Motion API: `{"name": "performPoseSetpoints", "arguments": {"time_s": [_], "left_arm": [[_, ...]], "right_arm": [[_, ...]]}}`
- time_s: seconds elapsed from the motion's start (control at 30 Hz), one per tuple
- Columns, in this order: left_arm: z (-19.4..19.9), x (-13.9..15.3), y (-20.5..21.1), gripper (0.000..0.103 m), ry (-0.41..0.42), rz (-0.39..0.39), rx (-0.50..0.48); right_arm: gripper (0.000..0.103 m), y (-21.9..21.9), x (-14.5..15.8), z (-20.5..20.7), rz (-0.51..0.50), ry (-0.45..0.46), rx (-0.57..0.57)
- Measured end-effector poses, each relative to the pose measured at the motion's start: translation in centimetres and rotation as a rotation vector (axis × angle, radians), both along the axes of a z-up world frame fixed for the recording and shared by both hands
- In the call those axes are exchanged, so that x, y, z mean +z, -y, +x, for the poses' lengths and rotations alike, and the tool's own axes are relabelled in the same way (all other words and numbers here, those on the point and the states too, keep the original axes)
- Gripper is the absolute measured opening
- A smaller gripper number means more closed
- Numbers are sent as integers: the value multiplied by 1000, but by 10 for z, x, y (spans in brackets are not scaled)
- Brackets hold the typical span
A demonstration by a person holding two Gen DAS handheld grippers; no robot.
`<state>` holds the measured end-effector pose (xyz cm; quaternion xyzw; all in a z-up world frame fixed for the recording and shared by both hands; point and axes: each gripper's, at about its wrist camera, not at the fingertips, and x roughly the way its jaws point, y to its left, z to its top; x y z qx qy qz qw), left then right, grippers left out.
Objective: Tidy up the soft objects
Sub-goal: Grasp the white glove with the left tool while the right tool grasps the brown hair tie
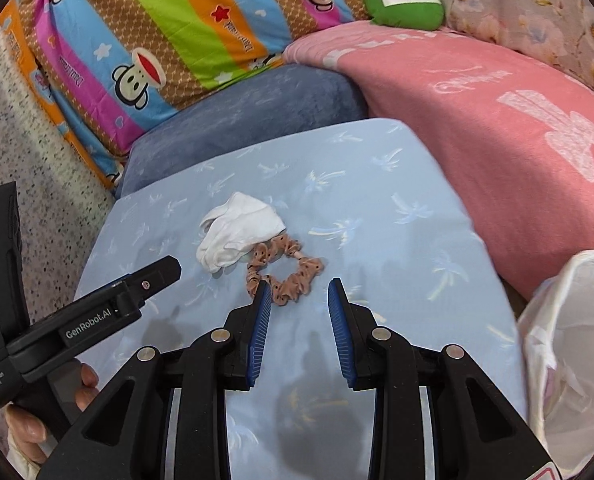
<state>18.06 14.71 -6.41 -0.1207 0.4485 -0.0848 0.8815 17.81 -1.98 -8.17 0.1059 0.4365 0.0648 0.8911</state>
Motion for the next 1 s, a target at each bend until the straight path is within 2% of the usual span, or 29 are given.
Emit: {"name": "performPoseSetpoints", "arguments": {"time_s": [0.37,0.63,0.83,0.9,0.93,1.0], "left_arm": [[53,-28,-2,74,-48,3,-4],[76,-54,10,71,-92,-4,-30],[75,-54,14,57,-73,13,-49],[74,-53,15,43,-74,12,-60],[74,-53,16,39,-75,11,-65],[73,-54,17,25,-83,3,-76]], "right_arm": [[30,-18,-46,60,-9,-79,4],[30,-17,-71,78,-20,-115,-9],[31,-19,-75,78,-28,-100,-12],[29,-19,-76,77,-39,-95,-13],[27,-20,-75,77,-52,-93,-13],[22,-20,-75,75,-69,-95,-12]]}}
